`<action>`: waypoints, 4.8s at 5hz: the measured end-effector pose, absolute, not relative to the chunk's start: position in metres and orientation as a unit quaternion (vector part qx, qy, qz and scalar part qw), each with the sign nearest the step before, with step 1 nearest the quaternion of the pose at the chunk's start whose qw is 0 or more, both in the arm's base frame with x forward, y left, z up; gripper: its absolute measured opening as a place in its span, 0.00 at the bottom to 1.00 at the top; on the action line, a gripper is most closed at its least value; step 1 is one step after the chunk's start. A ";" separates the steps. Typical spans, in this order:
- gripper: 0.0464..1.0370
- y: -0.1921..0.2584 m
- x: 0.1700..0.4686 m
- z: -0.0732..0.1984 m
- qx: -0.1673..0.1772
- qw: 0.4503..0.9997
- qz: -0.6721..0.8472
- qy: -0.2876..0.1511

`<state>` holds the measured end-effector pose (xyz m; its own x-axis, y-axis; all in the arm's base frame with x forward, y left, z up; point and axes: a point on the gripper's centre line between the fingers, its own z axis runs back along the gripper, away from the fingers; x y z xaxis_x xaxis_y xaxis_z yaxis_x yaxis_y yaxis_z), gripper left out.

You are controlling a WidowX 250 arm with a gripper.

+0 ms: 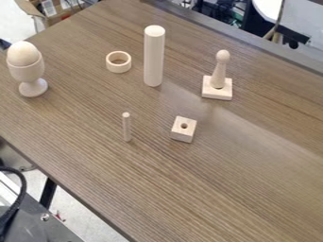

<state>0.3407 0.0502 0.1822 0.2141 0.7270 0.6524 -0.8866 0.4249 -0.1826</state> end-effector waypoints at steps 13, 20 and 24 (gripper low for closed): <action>0.96 0.166 0.357 0.056 -0.003 0.622 0.779 -0.078; 0.96 0.154 0.334 0.031 0.003 0.643 0.766 0.020; 0.74 0.162 0.339 0.061 -0.003 0.638 0.769 -0.027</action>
<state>0.3390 0.1615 0.0606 -0.1855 0.9822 0.0297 -0.9819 -0.1841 -0.0447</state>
